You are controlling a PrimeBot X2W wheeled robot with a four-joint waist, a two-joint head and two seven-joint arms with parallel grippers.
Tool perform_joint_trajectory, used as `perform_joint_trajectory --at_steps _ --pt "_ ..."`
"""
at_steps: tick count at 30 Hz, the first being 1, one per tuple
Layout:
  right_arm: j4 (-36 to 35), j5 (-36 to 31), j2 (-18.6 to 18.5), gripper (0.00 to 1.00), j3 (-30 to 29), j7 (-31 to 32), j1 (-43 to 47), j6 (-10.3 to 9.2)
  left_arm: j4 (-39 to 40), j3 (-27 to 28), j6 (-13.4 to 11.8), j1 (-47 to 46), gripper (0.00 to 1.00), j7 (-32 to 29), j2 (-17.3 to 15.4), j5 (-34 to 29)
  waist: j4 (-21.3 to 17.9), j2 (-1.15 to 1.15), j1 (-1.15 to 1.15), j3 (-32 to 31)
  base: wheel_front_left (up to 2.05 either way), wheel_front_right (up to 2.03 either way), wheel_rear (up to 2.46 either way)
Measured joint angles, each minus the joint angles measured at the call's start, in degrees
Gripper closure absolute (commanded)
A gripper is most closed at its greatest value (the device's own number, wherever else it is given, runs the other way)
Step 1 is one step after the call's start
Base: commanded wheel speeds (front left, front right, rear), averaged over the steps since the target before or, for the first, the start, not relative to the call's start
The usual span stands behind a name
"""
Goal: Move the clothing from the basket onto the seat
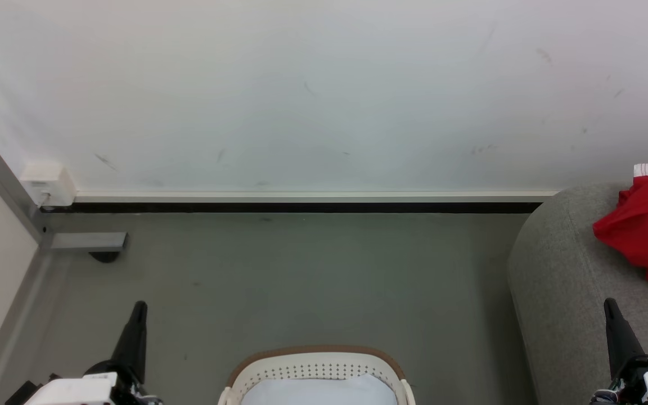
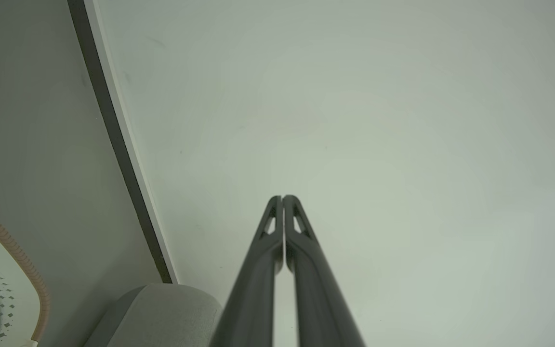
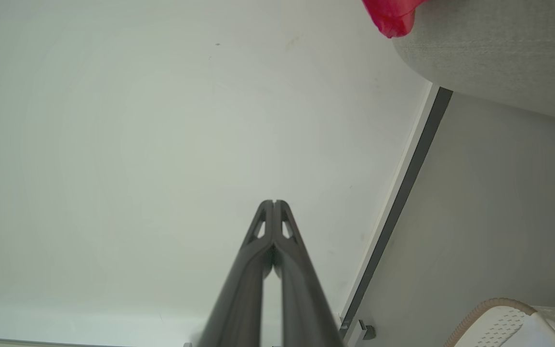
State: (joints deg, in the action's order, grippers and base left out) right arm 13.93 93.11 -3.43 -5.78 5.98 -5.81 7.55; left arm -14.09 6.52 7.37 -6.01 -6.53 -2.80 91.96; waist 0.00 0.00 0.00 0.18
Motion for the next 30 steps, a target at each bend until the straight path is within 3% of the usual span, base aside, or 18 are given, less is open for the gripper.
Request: perform_joint_trajectory --at_steps 30 --pt "0.0 -0.2 0.2 1.00 -0.3 0.1 0.0 0.00 0.0 0.0 0.0 0.0 1.00 0.0 0.0 0.0 0.0 0.00 0.00 0.0 0.00 0.00 0.00"
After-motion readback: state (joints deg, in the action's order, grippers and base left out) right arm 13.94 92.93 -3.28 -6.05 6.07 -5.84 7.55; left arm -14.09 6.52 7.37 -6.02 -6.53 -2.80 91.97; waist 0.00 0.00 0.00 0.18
